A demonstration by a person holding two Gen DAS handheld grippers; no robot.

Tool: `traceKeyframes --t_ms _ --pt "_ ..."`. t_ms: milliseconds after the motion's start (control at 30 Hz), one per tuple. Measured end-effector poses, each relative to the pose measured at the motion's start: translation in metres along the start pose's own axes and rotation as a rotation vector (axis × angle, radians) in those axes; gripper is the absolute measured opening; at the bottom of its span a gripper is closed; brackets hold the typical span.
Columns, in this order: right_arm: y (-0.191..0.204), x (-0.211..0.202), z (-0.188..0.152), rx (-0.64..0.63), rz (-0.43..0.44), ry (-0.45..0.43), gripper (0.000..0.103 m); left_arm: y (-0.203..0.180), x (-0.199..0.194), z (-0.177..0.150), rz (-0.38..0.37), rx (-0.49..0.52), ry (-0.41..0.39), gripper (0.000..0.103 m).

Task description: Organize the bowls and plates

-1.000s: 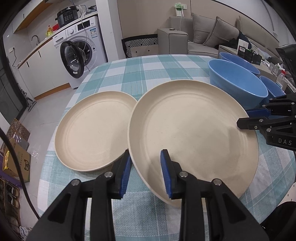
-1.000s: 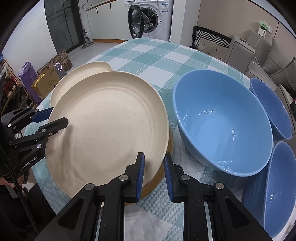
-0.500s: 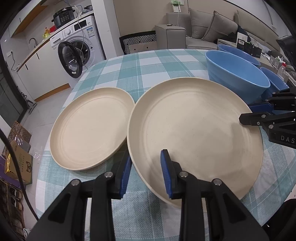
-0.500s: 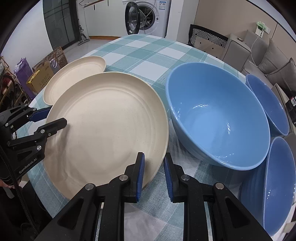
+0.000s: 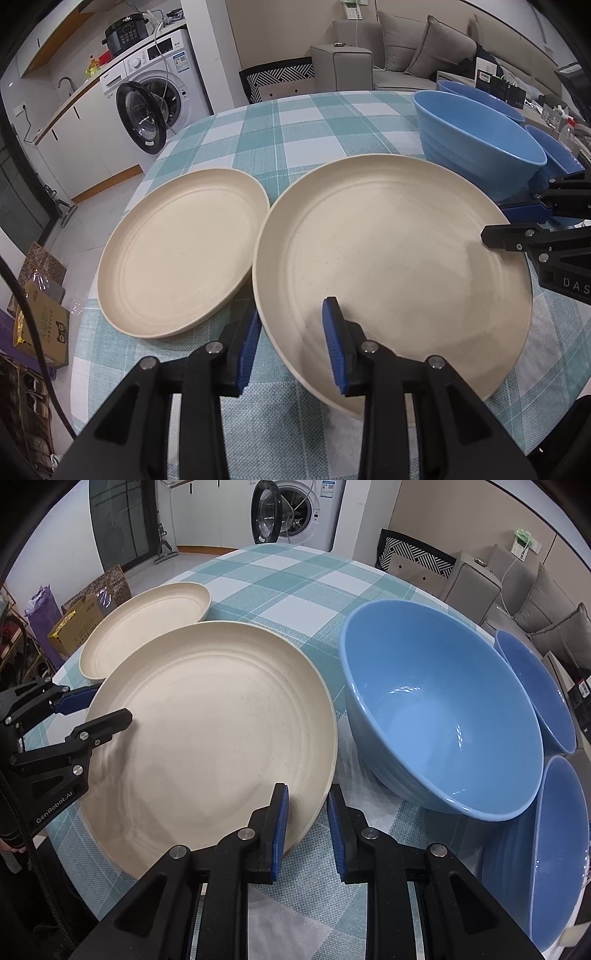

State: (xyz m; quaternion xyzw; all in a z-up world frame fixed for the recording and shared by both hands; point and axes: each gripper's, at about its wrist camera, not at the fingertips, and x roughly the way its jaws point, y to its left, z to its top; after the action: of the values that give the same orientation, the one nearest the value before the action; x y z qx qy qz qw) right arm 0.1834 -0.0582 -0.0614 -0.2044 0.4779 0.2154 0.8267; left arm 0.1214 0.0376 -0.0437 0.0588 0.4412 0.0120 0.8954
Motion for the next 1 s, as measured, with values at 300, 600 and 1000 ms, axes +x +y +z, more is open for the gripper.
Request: traceKeyframes --t_ms 300,600,1000 --pt "0.006 0.0016 -0.0013 -0.029 -0.036 -0.007 0.024 -0.0011 0.0023 -0.0001 0.003 0.011 0.005 0.037" --pt "0.0064 0.0045 -0.0031 -0.044 -0.035 -0.002 0.028 -0.006 0.0026 -0.0013 -0.007 0.033 0.007 0.047" --pt "0.0094 0.0079 -0.0021 -0.039 0.023 -0.006 0.058 0.0035 -0.0046 0.0022 -0.079 0.007 0.01 0.055"
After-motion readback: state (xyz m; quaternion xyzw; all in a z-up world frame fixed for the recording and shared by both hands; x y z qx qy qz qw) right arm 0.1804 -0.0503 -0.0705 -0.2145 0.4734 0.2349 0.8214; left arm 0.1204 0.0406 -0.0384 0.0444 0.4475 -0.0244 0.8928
